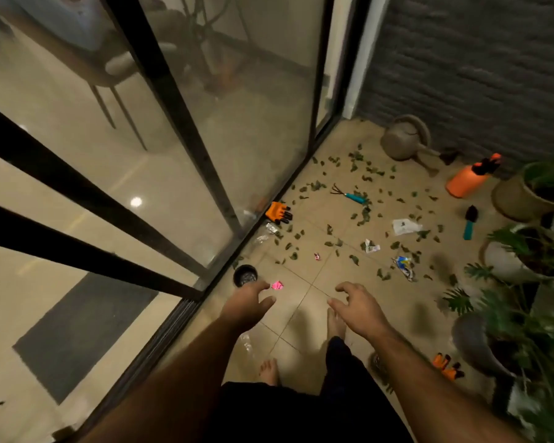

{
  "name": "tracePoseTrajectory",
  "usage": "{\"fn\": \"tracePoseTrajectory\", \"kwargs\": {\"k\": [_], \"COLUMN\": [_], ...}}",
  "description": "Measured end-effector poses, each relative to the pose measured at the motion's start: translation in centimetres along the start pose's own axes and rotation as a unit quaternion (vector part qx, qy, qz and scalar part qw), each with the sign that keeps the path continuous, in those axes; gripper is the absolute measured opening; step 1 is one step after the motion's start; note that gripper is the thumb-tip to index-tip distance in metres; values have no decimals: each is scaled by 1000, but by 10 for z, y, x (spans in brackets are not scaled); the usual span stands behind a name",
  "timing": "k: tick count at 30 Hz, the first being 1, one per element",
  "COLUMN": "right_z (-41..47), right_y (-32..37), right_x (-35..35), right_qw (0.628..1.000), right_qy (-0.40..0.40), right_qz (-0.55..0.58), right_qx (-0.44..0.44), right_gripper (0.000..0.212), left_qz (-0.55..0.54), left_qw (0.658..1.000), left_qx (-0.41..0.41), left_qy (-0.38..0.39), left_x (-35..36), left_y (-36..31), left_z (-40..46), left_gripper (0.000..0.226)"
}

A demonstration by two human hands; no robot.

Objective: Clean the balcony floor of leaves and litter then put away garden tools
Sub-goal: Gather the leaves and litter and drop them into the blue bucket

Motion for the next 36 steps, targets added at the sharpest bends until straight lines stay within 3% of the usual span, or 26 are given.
{"fn": "tracePoseTrajectory", "kwargs": {"k": [6, 11, 16, 25, 32, 36], "right_z": [105, 190, 278, 416, 521, 560], "right_y": [23, 44, 40, -34, -58, -39], "right_x": [14, 50, 124, 320, 434, 481], "right_qw": [992, 979, 981, 983, 979, 967], "right_qy": [99, 155, 152, 157, 112, 75], "right_qz": [-39, -64, -39, -19, -41, -58], "right_qx": [-69, -112, -113, -92, -168, -237], "right_gripper": [44, 47, 45, 45, 42, 34], "left_qz": [-54, -100, -102, -118, -91, -114], "left_qw": [986, 972, 972, 974, 977, 953], "left_qx": [-144, -205, -208, -178, -124, -165], "left_qy": [-61, -52, -52, -82, -149, -228], "left_x": [7, 47, 97, 217, 257, 245], "left_y": [13, 25, 70, 182, 268, 345], "left_z": [57, 113, 198, 377, 485, 500], "left_gripper": [49, 49, 55, 51, 42, 26]}}
Point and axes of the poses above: each hand's wrist, its own z-axis towards the middle knuckle, its own x-axis out of the palm, y = z × x, the point moved 6 cm from there along z, towards the middle knuckle, and after that the axes turned 8 degrees about -y, right-handed, at the moved point
